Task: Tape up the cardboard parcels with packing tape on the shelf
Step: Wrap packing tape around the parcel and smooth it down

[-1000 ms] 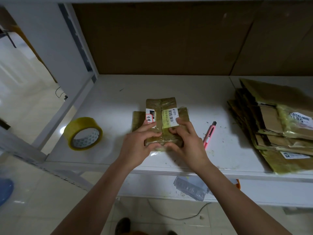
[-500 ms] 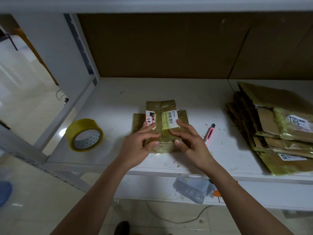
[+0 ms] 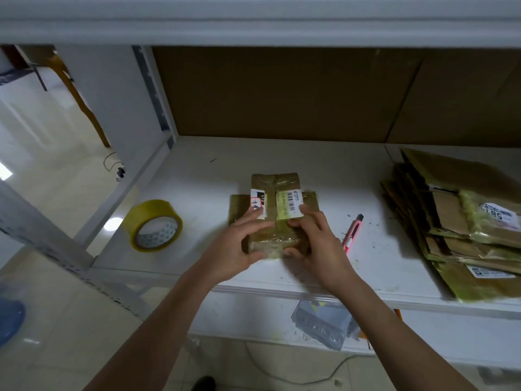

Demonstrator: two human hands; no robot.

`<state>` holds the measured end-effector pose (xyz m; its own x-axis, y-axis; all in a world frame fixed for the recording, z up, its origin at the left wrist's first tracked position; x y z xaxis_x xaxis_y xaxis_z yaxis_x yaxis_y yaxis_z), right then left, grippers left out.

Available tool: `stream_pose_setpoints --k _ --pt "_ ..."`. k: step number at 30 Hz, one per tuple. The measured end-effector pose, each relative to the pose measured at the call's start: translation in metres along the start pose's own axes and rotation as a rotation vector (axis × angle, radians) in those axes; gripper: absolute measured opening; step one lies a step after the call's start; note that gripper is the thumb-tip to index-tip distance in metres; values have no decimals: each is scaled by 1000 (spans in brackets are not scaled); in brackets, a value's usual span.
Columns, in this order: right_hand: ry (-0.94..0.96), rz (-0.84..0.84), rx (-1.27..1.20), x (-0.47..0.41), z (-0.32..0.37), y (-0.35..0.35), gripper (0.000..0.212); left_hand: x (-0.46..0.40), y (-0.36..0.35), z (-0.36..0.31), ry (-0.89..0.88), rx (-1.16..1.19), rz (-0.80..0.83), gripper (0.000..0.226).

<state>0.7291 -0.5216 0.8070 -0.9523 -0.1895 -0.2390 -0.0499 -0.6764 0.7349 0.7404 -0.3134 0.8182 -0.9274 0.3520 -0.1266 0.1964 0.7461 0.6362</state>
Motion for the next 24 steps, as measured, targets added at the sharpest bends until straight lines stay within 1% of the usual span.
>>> stream_pose_setpoints --k 1,2,3,5,7,8,10,11,13,15,17,19,22,24 --pt "-5 35 48 -2 5 5 55 3 7 -4 6 61 -19 69" --pt "-15 78 103 -4 10 10 59 6 16 -7 -8 80 -77 70" --pt "-33 124 149 -6 14 15 65 10 26 -7 -34 34 -163 68" --pt "-85 210 183 -9 23 23 78 18 49 -1 -74 -160 -337 53" --pt "-105 213 180 -14 36 28 83 25 71 11 -74 -318 -462 38" --pt "-93 175 171 -18 44 29 80 29 82 17 -57 -359 -499 33" --pt "-31 103 130 -26 63 25 66 34 101 29 11 -414 -516 29" --pt "6 94 112 -29 74 21 59 36 109 35 55 -434 -493 34" --pt "72 119 77 -37 94 6 48 39 120 53 152 -485 -418 44" --pt "120 162 25 -44 110 -13 40 44 125 71 213 -504 -350 45" --pt "138 198 -27 -52 118 -35 36 52 128 83 189 -486 -347 44" --pt "111 219 -112 -61 123 -54 33 60 131 88 107 -484 -411 41" --pt "-5 248 -265 -74 132 -79 29 66 141 90 51 -438 -485 30" --pt "-68 253 -283 -85 132 -98 28 70 145 95 34 -401 -488 25"
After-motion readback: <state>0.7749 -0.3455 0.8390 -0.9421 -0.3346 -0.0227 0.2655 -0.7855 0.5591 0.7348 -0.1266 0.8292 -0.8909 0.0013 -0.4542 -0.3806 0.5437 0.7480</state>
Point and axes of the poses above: each hand's wrist, its own x-axis away from the middle knuckle, its own y-axis out of the back of the hand, z = x × y, the point moved 1 cm from there along -x, towards the middle knuckle, and after that the axes turned 2 degrees about -x, right-handed, at the moved point
